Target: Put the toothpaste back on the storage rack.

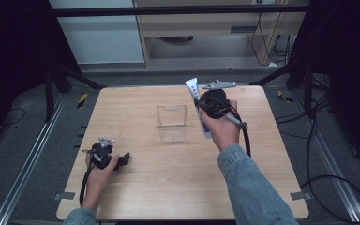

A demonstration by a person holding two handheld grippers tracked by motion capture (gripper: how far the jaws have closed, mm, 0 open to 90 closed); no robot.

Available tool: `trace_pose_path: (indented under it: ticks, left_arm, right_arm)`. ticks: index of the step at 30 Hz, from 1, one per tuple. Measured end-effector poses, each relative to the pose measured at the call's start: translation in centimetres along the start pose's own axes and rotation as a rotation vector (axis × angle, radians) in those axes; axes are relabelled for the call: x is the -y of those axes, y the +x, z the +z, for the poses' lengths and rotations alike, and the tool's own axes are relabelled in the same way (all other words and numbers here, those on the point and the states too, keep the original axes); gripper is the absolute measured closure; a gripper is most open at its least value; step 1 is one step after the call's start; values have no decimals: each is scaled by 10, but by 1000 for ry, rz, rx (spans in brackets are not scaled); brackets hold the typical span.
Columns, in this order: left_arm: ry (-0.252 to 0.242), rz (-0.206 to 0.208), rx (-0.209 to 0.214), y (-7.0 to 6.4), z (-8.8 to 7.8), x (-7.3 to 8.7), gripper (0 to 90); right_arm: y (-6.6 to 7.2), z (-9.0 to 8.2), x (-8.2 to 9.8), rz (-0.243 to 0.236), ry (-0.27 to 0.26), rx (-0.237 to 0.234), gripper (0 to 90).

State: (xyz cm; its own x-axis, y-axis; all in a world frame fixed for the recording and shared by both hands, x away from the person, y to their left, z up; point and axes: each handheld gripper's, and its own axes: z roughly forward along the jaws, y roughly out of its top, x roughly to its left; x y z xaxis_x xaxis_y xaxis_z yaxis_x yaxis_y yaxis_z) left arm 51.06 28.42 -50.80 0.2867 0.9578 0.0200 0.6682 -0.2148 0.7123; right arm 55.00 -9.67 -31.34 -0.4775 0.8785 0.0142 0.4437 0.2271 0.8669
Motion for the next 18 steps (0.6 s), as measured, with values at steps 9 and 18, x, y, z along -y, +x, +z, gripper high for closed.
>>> trace_pose_path:
  ticks: [9, 18]
  left_arm:
    - [-1, -1, 0, 0, 0, 0, 0]
    - [0, -1, 0, 0, 0, 0, 0]
  right_arm:
    - [11, 6, -20, -14, -37, -3, 791]
    - [20, 14, -38, -26, -66, -9, 792]
